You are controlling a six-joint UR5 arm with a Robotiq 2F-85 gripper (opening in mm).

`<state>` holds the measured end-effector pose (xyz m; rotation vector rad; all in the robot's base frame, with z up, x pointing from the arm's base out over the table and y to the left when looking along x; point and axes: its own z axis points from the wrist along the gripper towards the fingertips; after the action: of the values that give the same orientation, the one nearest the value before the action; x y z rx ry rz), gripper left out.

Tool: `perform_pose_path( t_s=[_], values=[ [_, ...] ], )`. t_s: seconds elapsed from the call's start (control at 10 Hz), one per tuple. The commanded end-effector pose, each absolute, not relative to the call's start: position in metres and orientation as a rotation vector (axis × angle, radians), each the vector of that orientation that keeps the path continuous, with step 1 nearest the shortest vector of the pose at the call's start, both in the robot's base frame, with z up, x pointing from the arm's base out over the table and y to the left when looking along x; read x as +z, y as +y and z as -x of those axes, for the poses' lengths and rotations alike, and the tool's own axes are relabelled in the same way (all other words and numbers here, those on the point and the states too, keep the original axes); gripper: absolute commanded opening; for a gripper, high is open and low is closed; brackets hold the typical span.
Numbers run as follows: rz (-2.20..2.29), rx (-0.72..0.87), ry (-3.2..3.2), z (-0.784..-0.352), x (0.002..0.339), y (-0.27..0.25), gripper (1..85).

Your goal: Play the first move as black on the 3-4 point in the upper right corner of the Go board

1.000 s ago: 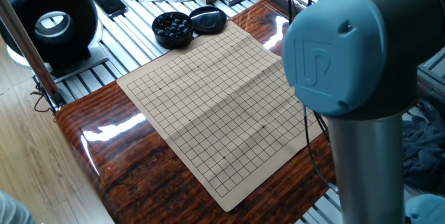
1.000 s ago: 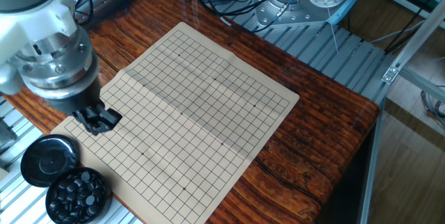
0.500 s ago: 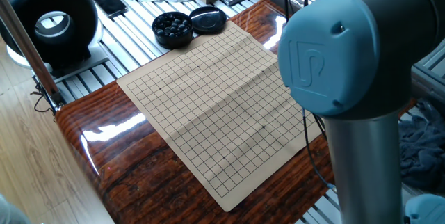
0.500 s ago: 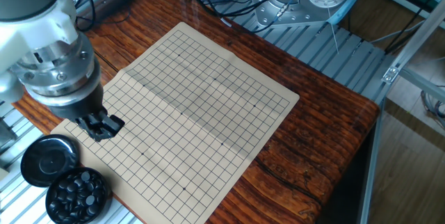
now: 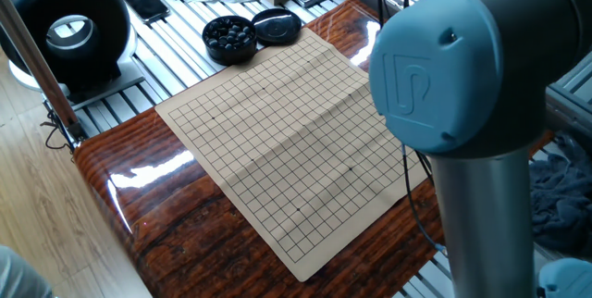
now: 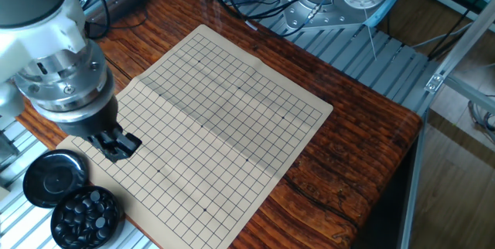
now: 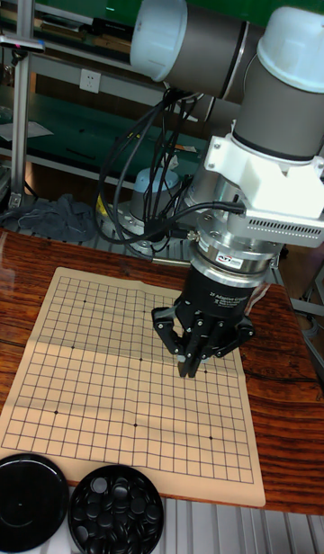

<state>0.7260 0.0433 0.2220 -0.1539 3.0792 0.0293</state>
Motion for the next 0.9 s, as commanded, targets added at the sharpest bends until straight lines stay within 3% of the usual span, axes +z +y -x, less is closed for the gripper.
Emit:
perform_pose_path(
  t_s=[0.0,0.2,0.5,0.8],
  values=[
    [0.089,0.049,3.095,-0.722,0.223,0.046,14.3],
    [0.047,0.033,3.146,-0.71,0.222,0.042,14.0],
    [0.057,0.078,3.091,-0.724,0.223,0.05,14.7],
    [-0.089,0.113,3.08,-0.727,0.223,0.056,28.7]
  ],
)
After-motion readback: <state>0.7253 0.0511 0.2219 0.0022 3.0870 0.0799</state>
